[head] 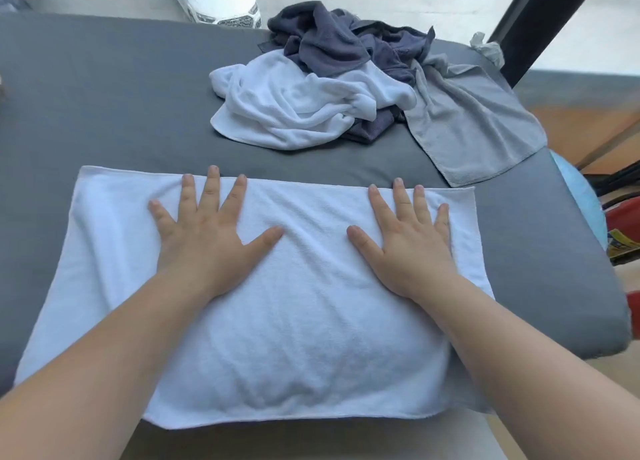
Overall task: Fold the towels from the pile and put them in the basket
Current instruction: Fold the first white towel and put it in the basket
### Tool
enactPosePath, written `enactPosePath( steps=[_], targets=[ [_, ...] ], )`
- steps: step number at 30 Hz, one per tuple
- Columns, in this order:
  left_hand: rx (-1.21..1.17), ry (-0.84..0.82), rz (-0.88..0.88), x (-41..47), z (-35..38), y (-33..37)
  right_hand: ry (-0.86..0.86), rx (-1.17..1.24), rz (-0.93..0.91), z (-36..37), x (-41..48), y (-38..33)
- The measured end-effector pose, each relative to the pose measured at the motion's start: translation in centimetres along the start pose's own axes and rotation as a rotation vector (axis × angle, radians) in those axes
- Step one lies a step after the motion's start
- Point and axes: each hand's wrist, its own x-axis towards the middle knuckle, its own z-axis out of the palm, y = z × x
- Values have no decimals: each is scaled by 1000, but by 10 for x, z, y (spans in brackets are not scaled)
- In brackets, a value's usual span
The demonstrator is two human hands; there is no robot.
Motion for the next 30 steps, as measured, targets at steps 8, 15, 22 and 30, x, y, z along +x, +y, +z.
enactPosePath(
  steps=[8,15,22,30],
  targets=[
    [-29,75,18,1,7,-2,440,174,38,-9,2,43],
    [-12,88,16,1,7,-1,331,261,258,-17,4,83],
    [30,33,2,18,-3,-1,375,363,74,-42,51,95],
    [8,20,2,37,-9,6,477,-15,174,-43,35,105]
  ],
)
